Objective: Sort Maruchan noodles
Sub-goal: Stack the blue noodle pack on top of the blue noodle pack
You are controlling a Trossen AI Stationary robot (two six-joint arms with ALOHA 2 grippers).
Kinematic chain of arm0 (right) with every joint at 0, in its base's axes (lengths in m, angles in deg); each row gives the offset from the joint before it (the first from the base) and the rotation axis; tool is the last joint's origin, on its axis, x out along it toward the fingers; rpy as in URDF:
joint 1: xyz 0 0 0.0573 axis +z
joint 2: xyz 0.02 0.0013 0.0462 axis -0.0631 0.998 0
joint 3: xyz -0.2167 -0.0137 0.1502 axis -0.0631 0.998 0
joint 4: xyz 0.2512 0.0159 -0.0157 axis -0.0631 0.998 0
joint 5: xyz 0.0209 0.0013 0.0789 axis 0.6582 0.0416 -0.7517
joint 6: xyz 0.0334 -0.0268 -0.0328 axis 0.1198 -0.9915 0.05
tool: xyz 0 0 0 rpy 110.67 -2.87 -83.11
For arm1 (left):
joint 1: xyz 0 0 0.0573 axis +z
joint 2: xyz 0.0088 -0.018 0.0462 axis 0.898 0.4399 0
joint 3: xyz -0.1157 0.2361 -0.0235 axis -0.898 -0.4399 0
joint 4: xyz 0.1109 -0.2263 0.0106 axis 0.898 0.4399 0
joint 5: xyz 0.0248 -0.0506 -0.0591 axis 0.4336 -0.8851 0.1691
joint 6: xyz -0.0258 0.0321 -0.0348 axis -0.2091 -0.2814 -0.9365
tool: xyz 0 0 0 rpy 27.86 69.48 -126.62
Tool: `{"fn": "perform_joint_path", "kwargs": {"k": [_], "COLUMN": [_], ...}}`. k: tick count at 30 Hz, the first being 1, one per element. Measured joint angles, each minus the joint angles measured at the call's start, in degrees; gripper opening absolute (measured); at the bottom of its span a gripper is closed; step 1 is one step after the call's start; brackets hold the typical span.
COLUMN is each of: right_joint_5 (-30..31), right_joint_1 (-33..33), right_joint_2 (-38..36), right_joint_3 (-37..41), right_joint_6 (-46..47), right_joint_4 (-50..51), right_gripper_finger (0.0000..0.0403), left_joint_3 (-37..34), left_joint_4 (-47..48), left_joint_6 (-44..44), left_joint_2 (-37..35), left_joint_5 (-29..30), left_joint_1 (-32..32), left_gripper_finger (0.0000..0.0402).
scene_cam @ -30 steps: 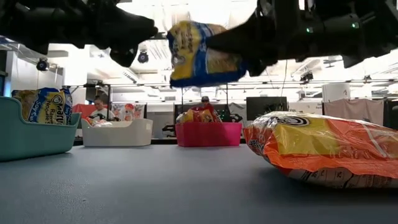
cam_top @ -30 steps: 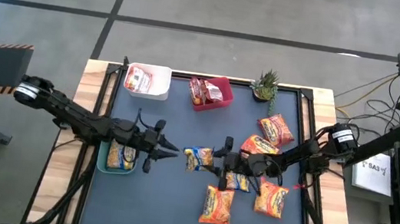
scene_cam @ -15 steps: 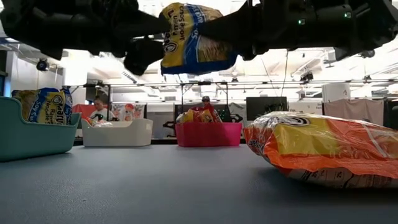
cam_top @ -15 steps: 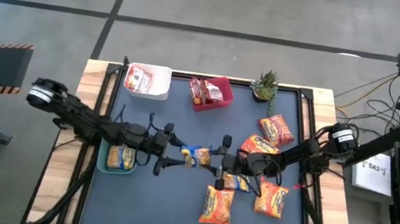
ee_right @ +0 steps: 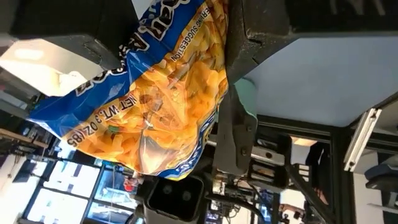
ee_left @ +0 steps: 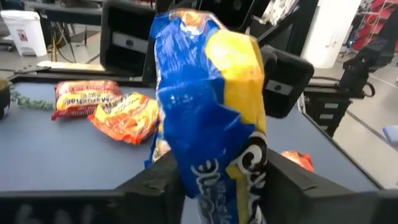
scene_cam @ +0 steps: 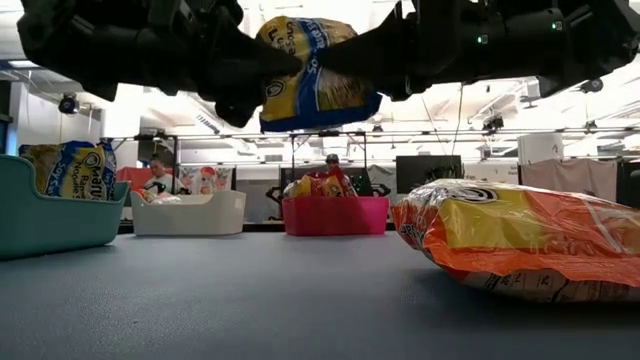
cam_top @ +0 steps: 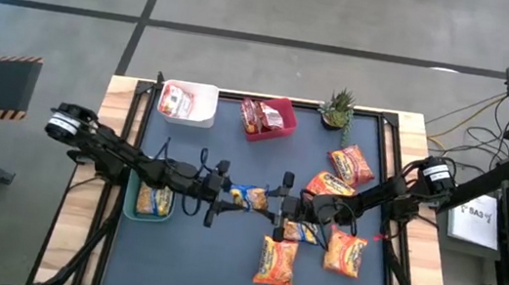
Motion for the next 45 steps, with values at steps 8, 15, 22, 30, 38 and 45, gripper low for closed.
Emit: {"fn": "perform_joint_path", "kwargs": {"k": [8, 15, 22, 30, 38, 45], "right_joint_5": [1.4, 1.6, 1.6, 1.6, 1.6, 1.6], "right_joint_1": [-0.2, -0.1, -0.1, -0.2, -0.2, -0.2], "right_joint_2": [-0.1, -1.4, -7.7, -17.7, -25.3, -25.7], "right_joint_3": [-0.5, -1.0, -1.0, -1.1, -1.0, -1.0], "right_joint_6": [2.7, 3.3, 4.8, 6.9, 7.9, 8.8], "right_joint_4": [0.2, 0.6, 8.7, 22.1, 31.9, 34.4], "right_gripper_finger": [0.0202, 0.0236, 0.0265, 0.0271, 0.027, 0.027], "left_joint_3": [-0.3, -0.4, 0.7, 8.8, 28.1, 38.8], "left_joint_4": [0.5, 1.3, 10.8, 40.9, 87.8, 115.9], "left_joint_6": [-0.1, -0.2, -0.2, -0.9, -2.8, -7.3], "left_joint_2": [-0.8, -1.7, -6.4, -16.5, -19.3, -17.4], "left_joint_5": [0.1, 0.2, 0.3, 0.3, 0.4, -2.5], "left_joint_1": [0.1, 0.0, 0.0, 0.0, -0.9, -1.7], "left_gripper_finger": [0.0104, 0.0121, 0.0104, 0.0111, 0.0111, 0.0111]}}
